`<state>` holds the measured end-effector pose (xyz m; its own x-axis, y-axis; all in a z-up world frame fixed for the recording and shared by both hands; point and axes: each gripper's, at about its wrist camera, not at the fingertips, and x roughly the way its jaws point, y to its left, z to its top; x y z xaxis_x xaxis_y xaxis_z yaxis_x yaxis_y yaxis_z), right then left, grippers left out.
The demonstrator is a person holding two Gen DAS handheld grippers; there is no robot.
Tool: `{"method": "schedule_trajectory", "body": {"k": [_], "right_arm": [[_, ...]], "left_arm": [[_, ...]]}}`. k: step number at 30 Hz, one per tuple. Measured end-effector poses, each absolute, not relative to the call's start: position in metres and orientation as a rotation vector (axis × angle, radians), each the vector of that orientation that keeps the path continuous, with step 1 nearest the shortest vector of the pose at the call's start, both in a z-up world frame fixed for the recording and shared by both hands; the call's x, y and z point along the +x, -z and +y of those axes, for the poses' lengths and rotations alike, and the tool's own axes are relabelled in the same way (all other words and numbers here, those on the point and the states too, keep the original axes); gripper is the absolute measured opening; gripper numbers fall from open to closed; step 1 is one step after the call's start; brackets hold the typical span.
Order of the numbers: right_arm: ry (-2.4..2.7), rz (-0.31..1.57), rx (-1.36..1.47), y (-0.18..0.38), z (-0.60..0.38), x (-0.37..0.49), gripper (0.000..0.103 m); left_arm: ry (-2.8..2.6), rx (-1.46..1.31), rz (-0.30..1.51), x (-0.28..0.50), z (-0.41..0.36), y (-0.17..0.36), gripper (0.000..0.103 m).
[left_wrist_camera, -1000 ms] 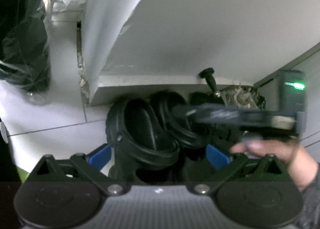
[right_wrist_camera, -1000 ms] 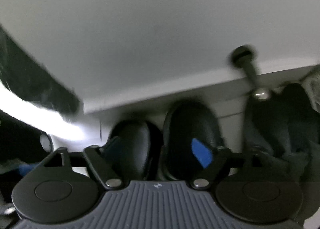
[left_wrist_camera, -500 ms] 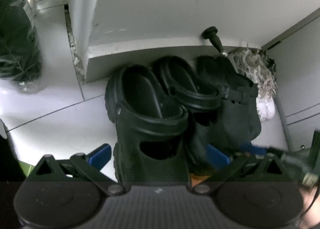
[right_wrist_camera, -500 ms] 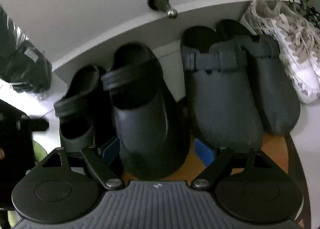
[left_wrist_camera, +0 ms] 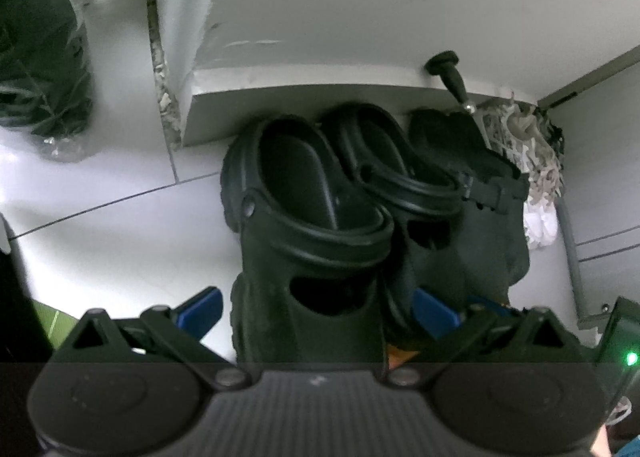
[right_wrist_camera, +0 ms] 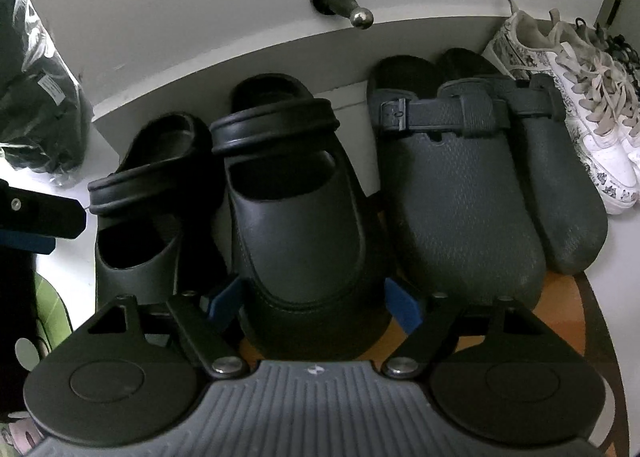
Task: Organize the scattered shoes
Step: 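Lower the black clogs beside the slippers and open the right tool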
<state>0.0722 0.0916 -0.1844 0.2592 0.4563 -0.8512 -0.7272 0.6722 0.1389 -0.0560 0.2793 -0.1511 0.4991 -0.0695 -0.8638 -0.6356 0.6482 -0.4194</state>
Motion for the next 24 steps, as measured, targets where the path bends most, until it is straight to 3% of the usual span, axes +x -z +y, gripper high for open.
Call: {"method": "schedule_trajectory", "body": {"k": [13,24], "right_arm": [[-0.809,1.034,-0.126,0.167,0.063,0.025,0.083],[-0.997,1.116,-0.271,0.193,0.089,-0.031,0.082]], "left_arm": [[-0.369,-0.767,0.989,-0.053,0.273,0.145,0.102],[-0.35,-0.74,0.98,-0.05,0.271,0.143,0.102]]}}
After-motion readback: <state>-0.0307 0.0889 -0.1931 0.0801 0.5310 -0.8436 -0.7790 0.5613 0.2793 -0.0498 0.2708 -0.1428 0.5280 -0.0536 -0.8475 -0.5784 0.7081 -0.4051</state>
